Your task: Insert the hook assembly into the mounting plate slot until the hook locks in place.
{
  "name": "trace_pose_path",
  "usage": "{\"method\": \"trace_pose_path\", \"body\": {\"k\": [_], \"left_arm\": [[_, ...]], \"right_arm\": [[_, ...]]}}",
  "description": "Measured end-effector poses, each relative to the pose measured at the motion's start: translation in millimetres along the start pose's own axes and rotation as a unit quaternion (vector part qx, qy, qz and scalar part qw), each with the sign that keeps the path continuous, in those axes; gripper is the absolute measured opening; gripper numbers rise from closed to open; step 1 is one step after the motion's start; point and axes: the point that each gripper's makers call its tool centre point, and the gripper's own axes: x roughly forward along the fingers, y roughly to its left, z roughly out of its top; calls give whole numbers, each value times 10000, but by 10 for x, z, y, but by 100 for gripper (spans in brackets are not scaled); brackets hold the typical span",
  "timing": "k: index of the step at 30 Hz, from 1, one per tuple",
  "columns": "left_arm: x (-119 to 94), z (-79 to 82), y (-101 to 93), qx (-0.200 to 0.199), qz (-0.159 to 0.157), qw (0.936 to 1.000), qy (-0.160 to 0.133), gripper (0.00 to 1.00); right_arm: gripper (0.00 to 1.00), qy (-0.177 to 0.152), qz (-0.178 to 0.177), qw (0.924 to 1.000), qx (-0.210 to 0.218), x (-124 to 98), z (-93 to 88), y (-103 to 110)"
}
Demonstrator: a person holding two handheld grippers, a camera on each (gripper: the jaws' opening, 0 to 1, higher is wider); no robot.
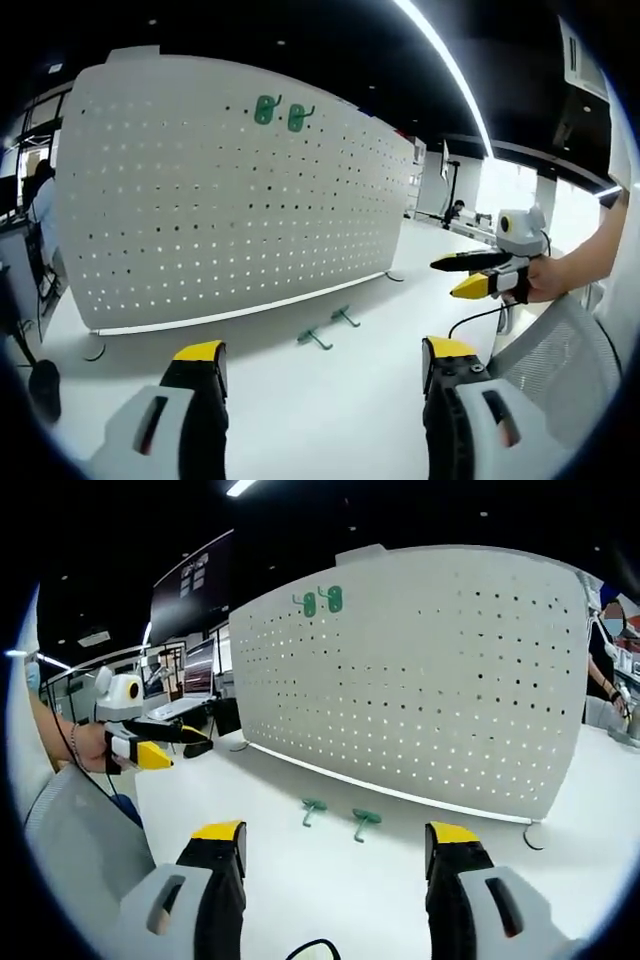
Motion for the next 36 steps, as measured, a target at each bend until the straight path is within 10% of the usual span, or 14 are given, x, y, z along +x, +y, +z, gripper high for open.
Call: {"method": "trace_pose_path", "body": {"k": [21,36], "left_arm": [[200,92,57,244,-179,9995,110,81],[493,65,8,1218,-792,9870,685,80]], "right_arm": [[70,136,86,9999,56,27,-77,41],[69,228,154,9995,128,52,-134,77]]}}
